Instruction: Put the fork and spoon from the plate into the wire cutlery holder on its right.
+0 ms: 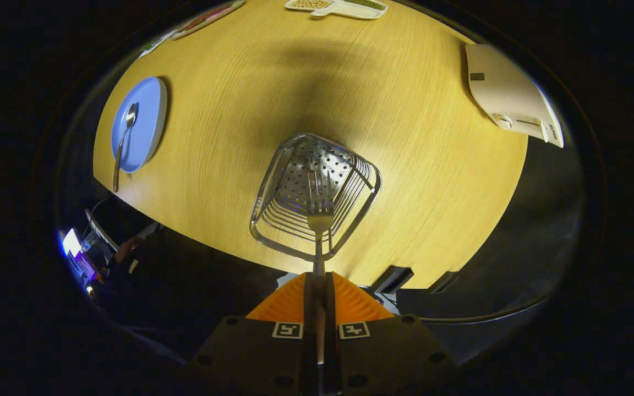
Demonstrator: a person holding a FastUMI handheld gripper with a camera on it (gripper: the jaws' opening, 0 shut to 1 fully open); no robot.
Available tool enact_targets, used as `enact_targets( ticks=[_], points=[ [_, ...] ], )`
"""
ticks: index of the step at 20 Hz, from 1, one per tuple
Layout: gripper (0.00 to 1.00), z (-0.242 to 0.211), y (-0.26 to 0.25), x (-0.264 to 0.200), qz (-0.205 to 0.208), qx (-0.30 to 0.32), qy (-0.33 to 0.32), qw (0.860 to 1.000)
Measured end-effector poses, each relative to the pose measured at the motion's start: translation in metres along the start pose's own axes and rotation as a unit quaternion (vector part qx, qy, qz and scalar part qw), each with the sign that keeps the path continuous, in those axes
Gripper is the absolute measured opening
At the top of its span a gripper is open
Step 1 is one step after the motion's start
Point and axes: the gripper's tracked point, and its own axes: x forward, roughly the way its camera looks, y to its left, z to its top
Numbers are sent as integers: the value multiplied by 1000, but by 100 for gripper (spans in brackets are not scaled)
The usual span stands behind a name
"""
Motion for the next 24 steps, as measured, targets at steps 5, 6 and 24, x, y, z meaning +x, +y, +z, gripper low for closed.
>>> enact_targets(
  ticks=[5, 6, 24],
  points=[
    [12, 6, 0, 2, -5, -4, 9, 1000],
    [14, 6, 0, 2, -4, -5, 5, 1000],
    [23, 74, 183, -115, 174, -2, -324, 930]
  ],
)
